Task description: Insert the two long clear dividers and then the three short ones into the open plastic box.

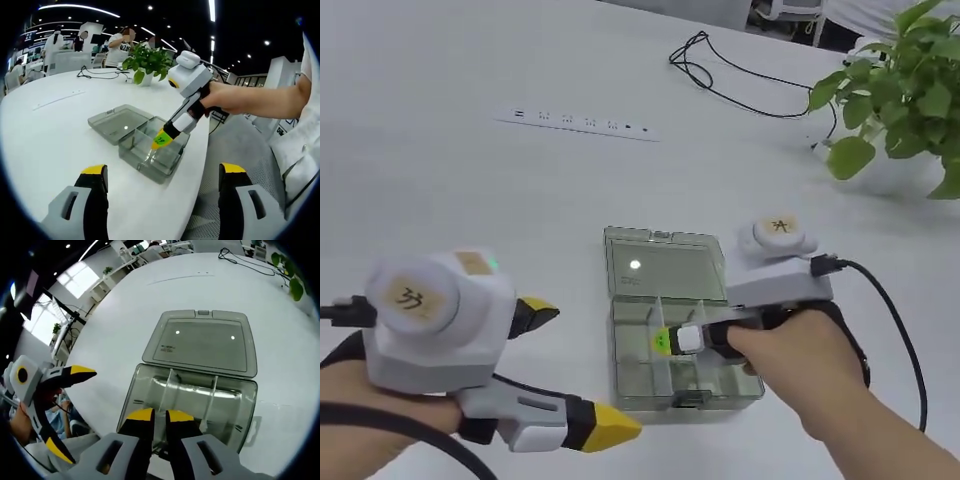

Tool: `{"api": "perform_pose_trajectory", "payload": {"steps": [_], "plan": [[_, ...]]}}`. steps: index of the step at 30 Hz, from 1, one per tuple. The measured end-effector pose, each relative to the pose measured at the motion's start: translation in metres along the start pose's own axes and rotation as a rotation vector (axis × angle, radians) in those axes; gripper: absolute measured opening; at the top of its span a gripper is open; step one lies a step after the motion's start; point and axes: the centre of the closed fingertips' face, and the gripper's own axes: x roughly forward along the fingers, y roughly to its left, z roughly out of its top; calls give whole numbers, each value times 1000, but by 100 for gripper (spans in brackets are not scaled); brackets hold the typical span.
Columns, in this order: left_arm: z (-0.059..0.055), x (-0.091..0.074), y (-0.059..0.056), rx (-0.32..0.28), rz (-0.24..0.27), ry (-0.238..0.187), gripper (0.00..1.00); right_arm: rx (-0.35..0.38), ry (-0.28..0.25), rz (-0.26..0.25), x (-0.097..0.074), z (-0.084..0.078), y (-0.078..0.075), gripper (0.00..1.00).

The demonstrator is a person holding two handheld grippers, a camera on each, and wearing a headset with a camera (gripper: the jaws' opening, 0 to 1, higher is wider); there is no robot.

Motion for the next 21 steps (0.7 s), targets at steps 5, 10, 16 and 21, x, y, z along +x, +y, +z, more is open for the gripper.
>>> {"api": "perform_pose_trajectory", "payload": {"steps": [5, 10, 16, 21], "plan": [[4, -1, -3, 4, 9, -2, 94, 18, -32, 41, 0, 0, 1, 11], [10, -2, -4, 4, 26, -7, 93, 60, -72, 96, -5, 5, 5, 15], [15, -4, -6, 0, 52, -6, 93, 63, -115, 158, -19, 14, 12, 17], [19, -7, -9, -10, 84, -12, 93, 58, -134, 205, -31, 19, 15, 20]]}}
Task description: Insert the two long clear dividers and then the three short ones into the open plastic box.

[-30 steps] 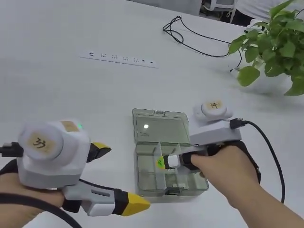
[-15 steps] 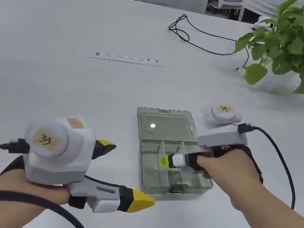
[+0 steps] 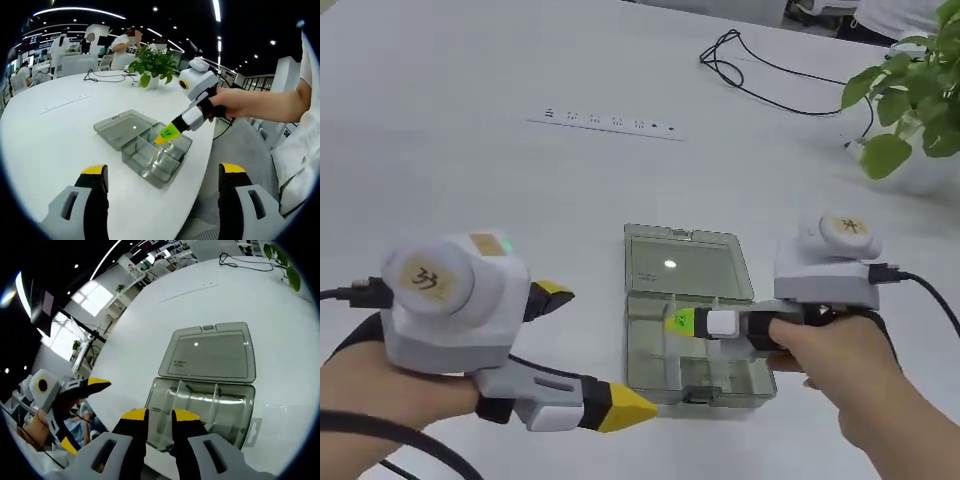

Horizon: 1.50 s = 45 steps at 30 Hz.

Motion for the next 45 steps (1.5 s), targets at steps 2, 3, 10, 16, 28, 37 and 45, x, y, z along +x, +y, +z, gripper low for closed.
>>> {"api": "perform_pose_trajectory", "payload": {"steps": [2, 3, 10, 16, 28, 37, 45], "plan": [[2, -2, -1, -5, 13, -3, 93, 2, -6, 23, -4, 2, 3, 21], [3, -3, -2, -6, 23, -3, 93, -3, -6, 37, -8, 3, 6, 22], [13, -10, -2, -46, 108, -33, 94, -43, -16, 129, -32, 12, 17, 25], [16, -12, -9, -65, 156, -44, 94, -97, -27, 216, -60, 22, 23, 29], [17, -14, -19, -72, 193, -63, 93, -365, -30, 302, -107, 17, 12, 36], [17, -16, -15, -69, 179, -64, 93, -644, 44, 220, -117, 11, -22, 42], [20, -13, -10, -74, 161, -63, 92, -827, 168, 144, -115, 2, -57, 45]]}}
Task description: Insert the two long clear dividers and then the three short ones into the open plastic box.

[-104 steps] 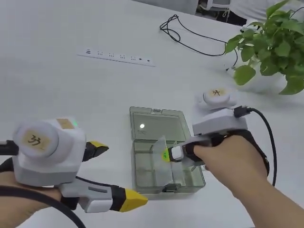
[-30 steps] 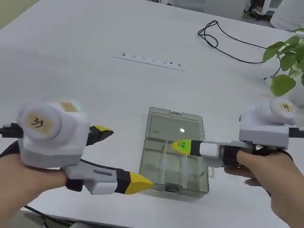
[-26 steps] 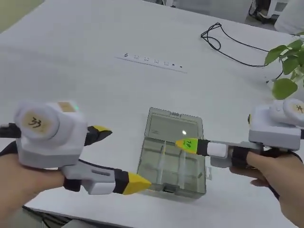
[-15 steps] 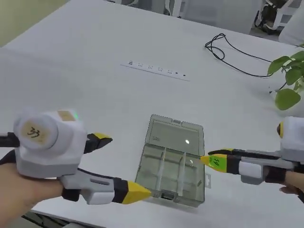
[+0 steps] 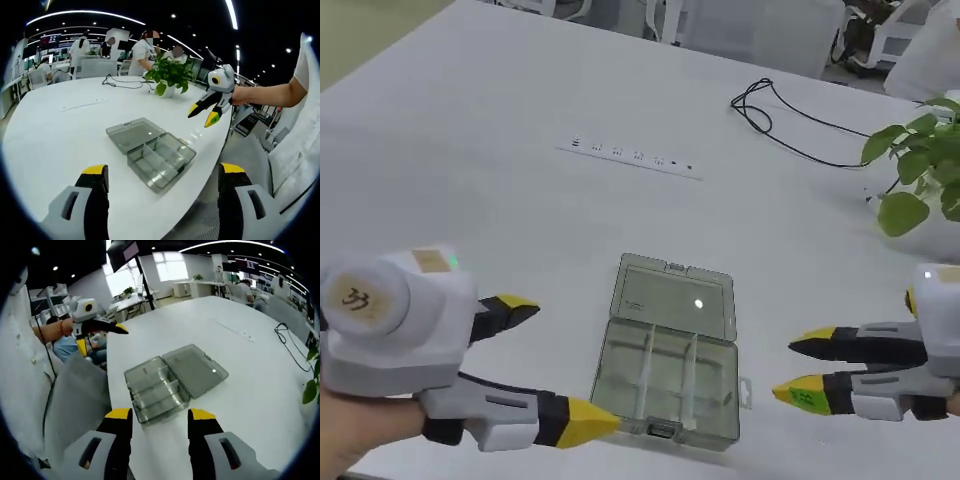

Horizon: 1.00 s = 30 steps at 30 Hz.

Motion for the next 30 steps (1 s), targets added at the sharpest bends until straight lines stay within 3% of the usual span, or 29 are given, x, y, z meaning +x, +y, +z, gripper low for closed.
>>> {"api": "perform_pose_trajectory", "payload": {"steps": [10, 18, 22, 30], "plan": [[-3, 5, 0, -15, -7, 0, 93, -177, 175, 13, 17, -36, -18, 49], [-7, 10, 0, -21, -22, 13, 93, -248, 264, 22, 34, -62, -35, 46], [-6, 13, 0, -19, -26, 14, 92, -319, 352, 21, 41, -78, -44, 45], [-8, 14, 1, -25, -32, 17, 92, -379, 418, 40, 52, -89, -50, 44]]}}
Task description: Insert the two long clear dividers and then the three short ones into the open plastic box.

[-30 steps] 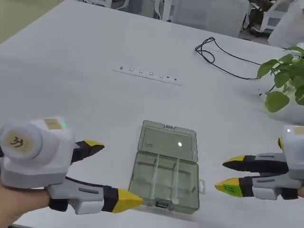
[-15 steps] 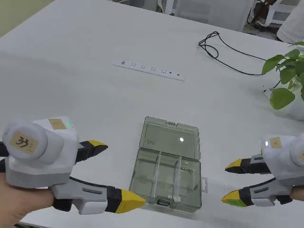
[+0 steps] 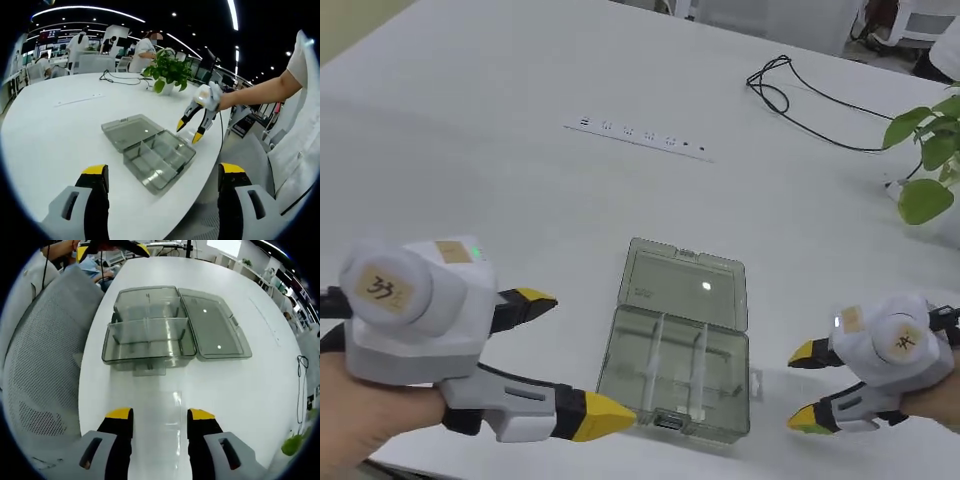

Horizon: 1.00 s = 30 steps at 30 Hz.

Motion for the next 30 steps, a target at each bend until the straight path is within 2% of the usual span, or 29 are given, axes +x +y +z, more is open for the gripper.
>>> {"api": "perform_pose_trajectory", "payload": {"steps": [5, 12, 23, 30], "plan": [[-1, 0, 2, -8, 4, -2, 92, -28, 41, 6, 8, -6, 0, 43], [-3, -2, 5, -14, 9, 1, 92, -48, 65, -2, 12, -10, -2, 41], [-1, 2, 4, -12, 2, -1, 92, -32, 57, -8, 11, -7, -2, 33], [-2, 2, 4, -12, 0, 0, 92, -30, 58, -9, 12, -7, -2, 33]]}}
